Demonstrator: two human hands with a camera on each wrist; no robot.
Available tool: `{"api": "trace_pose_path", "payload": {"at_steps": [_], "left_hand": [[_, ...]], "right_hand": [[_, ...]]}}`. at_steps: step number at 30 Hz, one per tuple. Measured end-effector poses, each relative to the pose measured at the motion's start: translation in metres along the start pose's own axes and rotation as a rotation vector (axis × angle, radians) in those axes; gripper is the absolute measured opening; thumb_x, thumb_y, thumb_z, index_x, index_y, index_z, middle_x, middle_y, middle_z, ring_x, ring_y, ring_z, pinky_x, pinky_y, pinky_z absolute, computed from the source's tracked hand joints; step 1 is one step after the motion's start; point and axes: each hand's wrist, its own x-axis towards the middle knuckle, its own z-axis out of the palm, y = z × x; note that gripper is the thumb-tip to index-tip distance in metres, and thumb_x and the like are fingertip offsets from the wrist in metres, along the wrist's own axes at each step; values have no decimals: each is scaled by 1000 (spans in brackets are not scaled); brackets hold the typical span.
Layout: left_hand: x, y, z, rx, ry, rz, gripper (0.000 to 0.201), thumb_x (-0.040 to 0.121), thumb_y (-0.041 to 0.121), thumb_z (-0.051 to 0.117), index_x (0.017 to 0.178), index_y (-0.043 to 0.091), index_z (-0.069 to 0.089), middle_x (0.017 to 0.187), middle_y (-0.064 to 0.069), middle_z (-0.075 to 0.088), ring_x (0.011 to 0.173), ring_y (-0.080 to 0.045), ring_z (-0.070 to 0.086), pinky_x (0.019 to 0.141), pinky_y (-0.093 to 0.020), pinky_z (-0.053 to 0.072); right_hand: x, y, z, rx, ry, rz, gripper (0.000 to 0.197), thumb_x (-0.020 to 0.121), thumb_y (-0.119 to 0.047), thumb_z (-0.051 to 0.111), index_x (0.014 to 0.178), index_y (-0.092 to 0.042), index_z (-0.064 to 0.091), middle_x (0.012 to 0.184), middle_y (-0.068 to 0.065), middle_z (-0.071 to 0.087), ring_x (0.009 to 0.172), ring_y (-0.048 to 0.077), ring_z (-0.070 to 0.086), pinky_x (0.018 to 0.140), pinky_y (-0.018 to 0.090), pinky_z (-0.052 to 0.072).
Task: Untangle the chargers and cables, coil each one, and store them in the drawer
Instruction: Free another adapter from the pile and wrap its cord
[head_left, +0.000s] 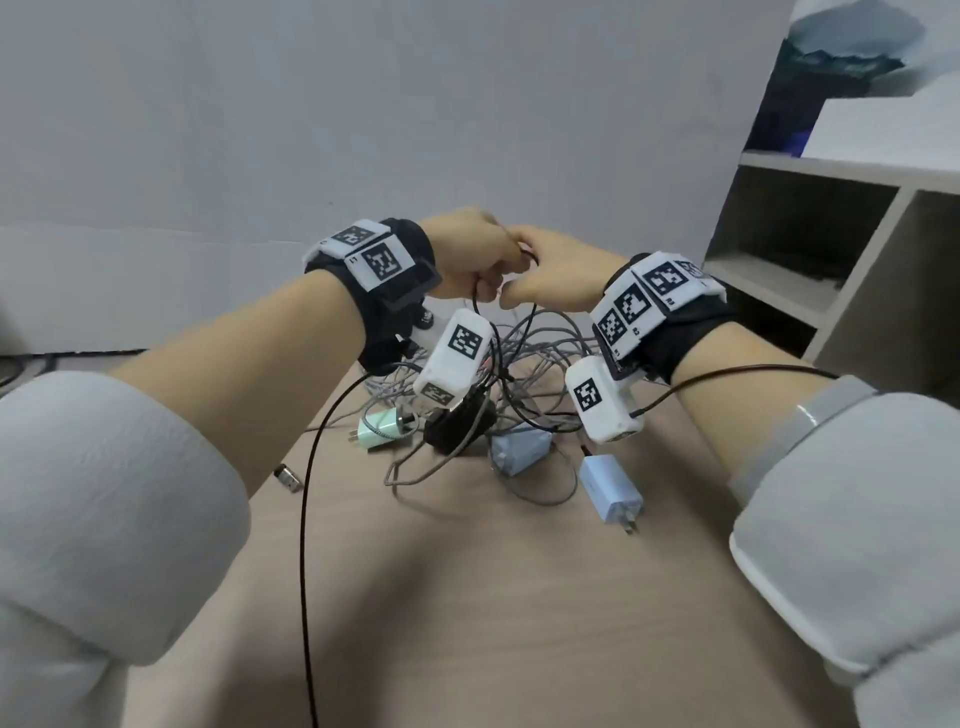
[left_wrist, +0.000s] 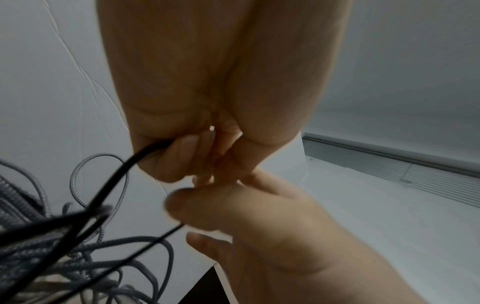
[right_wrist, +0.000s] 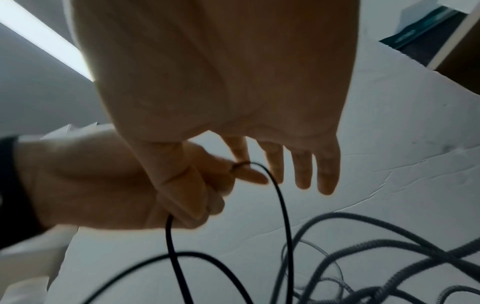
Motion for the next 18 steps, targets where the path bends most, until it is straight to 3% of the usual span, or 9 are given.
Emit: {"api": "trace_pose_path", "payload": {"at_steps": [1, 4, 6, 11, 14, 16, 18], "left_hand": [[1, -2, 1, 35, -13, 16, 6, 98, -2, 52, 98, -3, 57, 75, -9, 43, 50, -12, 37, 45, -23, 36], [5, -13, -3, 167, 30, 72, 30, 98, 15, 64, 106, -14, 65, 86, -15, 51, 57, -14, 42, 53, -26, 41], [4, -19, -6, 160, 22, 85, 37, 96, 23, 69, 109, -12, 68, 91, -13, 55, 62, -15, 45, 57, -26, 44], [-9, -38, -7, 175, -73, 52, 40, 87, 36, 76, 115, 10, 66, 95, 3, 60, 81, -13, 58, 72, -22, 52], [-16, -54, -4, 176, -166, -35, 47, 71, 38, 83, 103, 12, 61, 93, -1, 65, 80, -14, 63, 78, -28, 57], [-18, -63, -2, 296, -221, -85, 63, 62, 44, 86, 108, 7, 64, 106, -8, 71, 91, -16, 68, 83, -31, 58], [-21, -67, 0, 429, -249, -111, 67, 62, 45, 87, 112, 6, 66, 111, -9, 72, 98, -19, 70, 87, -32, 59]], "right_hand": [[2, 2, 5, -20, 12, -20, 52, 86, -11, 68, 135, -15, 51, 125, 5, 62, 111, 22, 61, 94, 38, 50], [7, 11, 15, 96, 89, 0, 18, 95, -3, 55, 112, -6, 62, 102, 14, 69, 78, 24, 69, 66, 32, 55], [7, 16, 17, 208, 120, 37, 15, 99, -3, 50, 105, -3, 64, 88, 14, 71, 55, 19, 61, 53, 28, 53], [9, 24, 23, 304, 150, 123, 25, 100, -27, 59, 101, -3, 68, 64, 7, 62, 43, 16, 44, 47, 28, 43], [14, 30, 27, 349, 224, 240, 25, 103, -18, 46, 104, -1, 65, 63, 8, 57, 42, 17, 41, 48, 27, 41], [16, 32, 27, 385, 250, 289, 24, 103, -16, 43, 98, -4, 63, 64, 8, 56, 38, 15, 40, 47, 25, 41], [16, 33, 25, 414, 261, 320, 25, 101, -11, 41, 87, -5, 60, 62, 9, 55, 30, 12, 38, 44, 21, 40]]}}
